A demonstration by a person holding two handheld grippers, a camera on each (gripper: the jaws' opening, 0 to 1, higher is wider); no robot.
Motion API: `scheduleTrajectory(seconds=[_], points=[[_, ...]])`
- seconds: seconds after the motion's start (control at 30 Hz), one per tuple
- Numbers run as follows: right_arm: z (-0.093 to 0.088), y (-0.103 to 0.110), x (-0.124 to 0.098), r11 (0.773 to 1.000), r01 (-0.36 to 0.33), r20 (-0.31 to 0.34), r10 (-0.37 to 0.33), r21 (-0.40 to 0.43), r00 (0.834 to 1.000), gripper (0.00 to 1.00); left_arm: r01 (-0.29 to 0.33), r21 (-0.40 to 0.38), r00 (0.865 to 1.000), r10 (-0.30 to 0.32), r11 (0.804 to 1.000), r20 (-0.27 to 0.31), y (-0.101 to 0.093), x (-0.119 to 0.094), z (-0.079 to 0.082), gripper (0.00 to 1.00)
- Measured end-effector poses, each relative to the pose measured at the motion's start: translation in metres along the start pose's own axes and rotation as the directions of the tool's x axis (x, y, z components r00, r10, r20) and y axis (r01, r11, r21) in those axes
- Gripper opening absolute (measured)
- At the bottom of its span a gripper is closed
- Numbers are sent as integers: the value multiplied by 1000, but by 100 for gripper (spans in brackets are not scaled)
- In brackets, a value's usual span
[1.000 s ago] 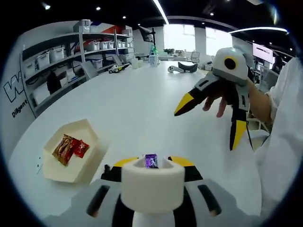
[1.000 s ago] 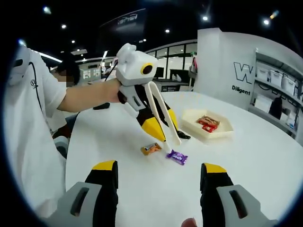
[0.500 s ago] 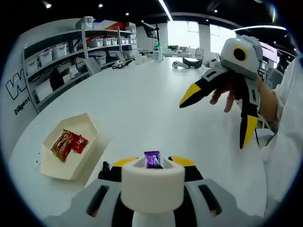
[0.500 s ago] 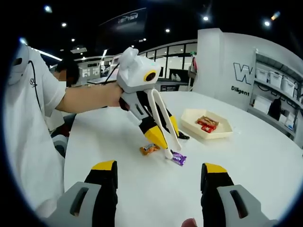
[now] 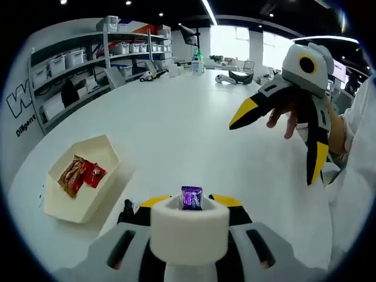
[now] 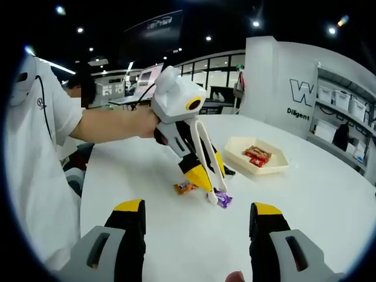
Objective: Place the target food into the container with the food tongs after gripping and lifting it, then release it inside without dropping or visibly crushing the food.
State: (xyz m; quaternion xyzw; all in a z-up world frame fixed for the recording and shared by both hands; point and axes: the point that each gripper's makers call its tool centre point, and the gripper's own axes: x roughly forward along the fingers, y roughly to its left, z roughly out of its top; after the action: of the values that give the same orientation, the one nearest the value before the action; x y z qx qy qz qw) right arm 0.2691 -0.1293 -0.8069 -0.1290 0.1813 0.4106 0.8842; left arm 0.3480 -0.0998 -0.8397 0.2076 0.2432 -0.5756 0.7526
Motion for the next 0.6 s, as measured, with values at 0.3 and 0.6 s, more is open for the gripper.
scheduleTrajectory(seconds=[0.3, 0.6], points=[[-2, 0, 1, 1000, -4, -2, 4, 2, 1000, 69, 44, -24, 999, -43, 999, 11, -3, 1, -1, 19], [-4, 0, 1, 1000, -3, -1, 3, 7, 1000, 69, 76, -36, 997, -75, 996, 21, -6, -1, 0, 18]])
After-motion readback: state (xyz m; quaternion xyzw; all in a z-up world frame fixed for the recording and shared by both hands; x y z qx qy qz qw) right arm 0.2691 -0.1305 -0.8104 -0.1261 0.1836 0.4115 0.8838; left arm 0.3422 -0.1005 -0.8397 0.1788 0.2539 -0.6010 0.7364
